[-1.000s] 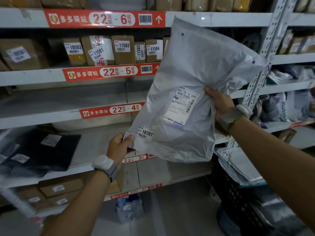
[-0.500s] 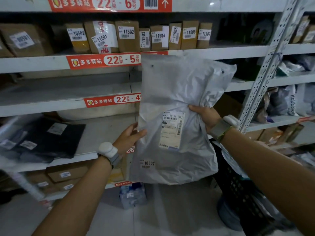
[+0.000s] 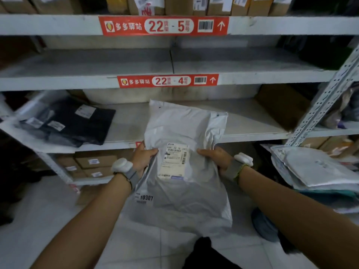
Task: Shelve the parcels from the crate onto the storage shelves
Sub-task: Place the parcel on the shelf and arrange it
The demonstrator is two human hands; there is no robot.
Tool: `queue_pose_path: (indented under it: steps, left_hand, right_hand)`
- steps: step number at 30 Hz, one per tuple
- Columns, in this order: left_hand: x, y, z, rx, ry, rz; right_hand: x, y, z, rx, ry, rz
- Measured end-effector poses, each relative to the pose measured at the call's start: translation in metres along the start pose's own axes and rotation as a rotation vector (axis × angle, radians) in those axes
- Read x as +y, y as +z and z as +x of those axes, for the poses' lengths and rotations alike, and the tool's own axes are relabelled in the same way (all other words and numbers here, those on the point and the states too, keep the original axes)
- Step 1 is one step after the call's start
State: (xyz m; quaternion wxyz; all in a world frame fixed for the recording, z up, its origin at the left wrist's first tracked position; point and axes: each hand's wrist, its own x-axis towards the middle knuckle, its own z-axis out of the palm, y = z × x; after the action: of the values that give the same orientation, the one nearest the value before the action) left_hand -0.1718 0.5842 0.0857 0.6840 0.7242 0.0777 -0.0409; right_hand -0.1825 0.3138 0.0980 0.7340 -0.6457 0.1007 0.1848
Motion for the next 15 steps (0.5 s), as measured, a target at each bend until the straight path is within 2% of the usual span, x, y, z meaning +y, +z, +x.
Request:
queue_pose_path:
  steps: [4, 7, 9, 12, 15]
  left_hand:
    - [-0.001, -0.014, 0.019, -0.004, -0.012, 0.035]
    - [-0.003, -0.022, 0.023, -0.046, -0.052, 0.021]
    - [-0.007, -0.032, 0.027, -0.090, -0.115, -0.006]
    - [-0.014, -0.056, 0.034, -0.123, -0.134, 0.044]
    - [-0.028, -0.094, 0.055, -0.110, -0.231, 0.005]
  right_hand:
    - [0.020, 0.020, 0.023, 0.038, 0.052, -0.144]
    - [0.027, 0.036, 0.049, 0.163, 0.005, -0.286]
    - [0.029, 0.047, 0.075, 0.166, 0.002, -0.376]
    - [0.029, 0.075, 0.122, 0.138, 0.115, -0.393]
    - [0.024, 0.108, 0.169, 0.145, 0.089, -0.370]
